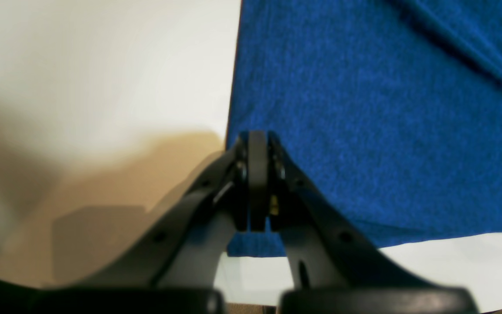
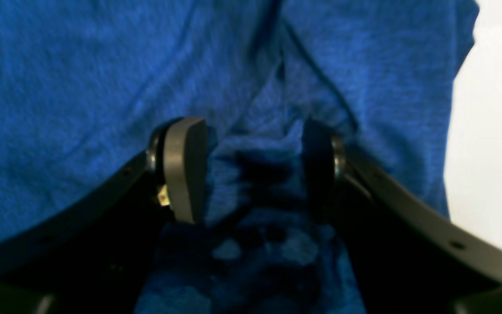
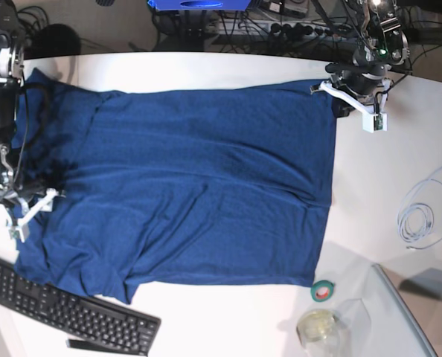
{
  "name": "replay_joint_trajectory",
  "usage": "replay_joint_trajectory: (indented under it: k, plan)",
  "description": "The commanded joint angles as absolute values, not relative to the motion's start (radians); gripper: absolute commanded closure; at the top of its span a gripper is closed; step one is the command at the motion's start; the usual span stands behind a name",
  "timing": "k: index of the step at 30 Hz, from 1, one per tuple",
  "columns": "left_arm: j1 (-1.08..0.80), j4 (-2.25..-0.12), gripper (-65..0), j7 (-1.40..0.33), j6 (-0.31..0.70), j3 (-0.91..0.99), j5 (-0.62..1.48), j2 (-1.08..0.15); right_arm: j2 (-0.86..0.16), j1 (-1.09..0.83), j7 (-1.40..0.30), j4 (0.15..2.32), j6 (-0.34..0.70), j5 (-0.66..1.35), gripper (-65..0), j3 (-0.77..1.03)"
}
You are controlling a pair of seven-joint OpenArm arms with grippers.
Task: Layout the t-shirt on the table in an organized manner, then fold the t-shirt properly
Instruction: 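Grasp the shirt side with the right gripper and pull it outward, then drag the shirt fabric with the right gripper toward the shirt center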
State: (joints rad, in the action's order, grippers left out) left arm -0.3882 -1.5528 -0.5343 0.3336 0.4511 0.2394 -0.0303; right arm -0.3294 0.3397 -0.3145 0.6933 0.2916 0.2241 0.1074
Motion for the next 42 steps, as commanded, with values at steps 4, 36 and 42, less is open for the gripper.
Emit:
replay_joint_trajectory:
  k: [4,36,42]
  plan:
    - [-0.39,-1.567,0.0,-0.515,0.335,0.455,0.249,-0.036,-0.346,0.371,-0.291,0.708,0.289,0.229,-24.8,0.111]
    - [-0.384,-1.567,0.0,-0.515,0.332,0.455,0.249,-0.051,-0.162,0.133,-0.65,1.468,0.298,0.236,-0.3,0.104]
    - [-0.383,-1.567,0.0,-0.515,0.332,0.455,0.249,-0.051,-0.094,0.11,-0.65,1.469,0.343,0.236,-0.3,0.102]
